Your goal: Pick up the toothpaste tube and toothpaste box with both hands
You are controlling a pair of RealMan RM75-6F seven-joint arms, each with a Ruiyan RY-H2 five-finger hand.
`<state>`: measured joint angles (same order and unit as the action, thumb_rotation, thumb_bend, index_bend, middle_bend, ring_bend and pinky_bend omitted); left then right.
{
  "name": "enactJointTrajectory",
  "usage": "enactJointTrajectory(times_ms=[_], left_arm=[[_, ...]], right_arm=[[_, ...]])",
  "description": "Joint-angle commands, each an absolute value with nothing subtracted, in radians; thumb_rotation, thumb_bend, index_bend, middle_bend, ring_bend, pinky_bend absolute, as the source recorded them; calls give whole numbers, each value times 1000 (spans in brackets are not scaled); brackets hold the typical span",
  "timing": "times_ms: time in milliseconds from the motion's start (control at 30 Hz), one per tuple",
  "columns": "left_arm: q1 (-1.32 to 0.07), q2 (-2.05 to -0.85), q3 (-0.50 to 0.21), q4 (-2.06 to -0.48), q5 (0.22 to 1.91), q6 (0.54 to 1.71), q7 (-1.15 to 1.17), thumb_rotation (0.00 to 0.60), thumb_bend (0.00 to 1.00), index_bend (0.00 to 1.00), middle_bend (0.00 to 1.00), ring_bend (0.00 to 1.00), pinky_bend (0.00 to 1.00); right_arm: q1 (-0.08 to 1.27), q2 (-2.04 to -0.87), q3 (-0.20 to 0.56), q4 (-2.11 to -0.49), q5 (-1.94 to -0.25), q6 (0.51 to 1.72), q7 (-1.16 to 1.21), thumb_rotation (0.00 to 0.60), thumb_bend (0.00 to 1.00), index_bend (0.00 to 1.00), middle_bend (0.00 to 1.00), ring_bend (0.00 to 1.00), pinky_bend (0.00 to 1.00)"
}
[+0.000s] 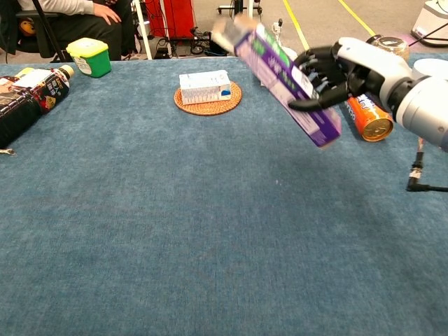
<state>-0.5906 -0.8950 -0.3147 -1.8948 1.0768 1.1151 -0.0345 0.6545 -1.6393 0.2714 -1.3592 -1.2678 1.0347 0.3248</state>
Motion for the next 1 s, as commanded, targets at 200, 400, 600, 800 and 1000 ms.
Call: enactJointTrajectory(times_ms=[200, 400, 600, 800, 1000], left_arm=[[-593, -909, -308, -1881, 1073, 1105, -26, 600, 241, 0, 0, 121, 488], [-596, -918, -307, -1878, 1071, 1102, -15, 600, 241, 0, 0, 121, 488], [-594, -916, -304, -1875, 1063, 1099, -4, 600, 241, 0, 0, 122, 488], [-581, -909, -293, -1865, 1081, 1102, -9, 600, 241, 0, 0, 116, 472], [-517, -870, -243, -1860, 1116, 1149, 30, 600, 242, 0, 0, 39, 369]], right_arm=[[702, -1603, 179, -1256, -1328, 980, 46, 600, 499, 423, 457, 470, 592], [727, -1594, 157, -1251, -1326, 922, -25, 600, 432, 368, 403, 415, 561], [741, -1558, 150, -1308, -1289, 869, -100, 600, 18, 85, 127, 158, 352], [730, -1511, 168, -1397, -1247, 881, -126, 600, 0, 59, 36, 63, 254], [678, -1403, 169, -1507, -1299, 968, -79, 600, 0, 58, 32, 59, 235]])
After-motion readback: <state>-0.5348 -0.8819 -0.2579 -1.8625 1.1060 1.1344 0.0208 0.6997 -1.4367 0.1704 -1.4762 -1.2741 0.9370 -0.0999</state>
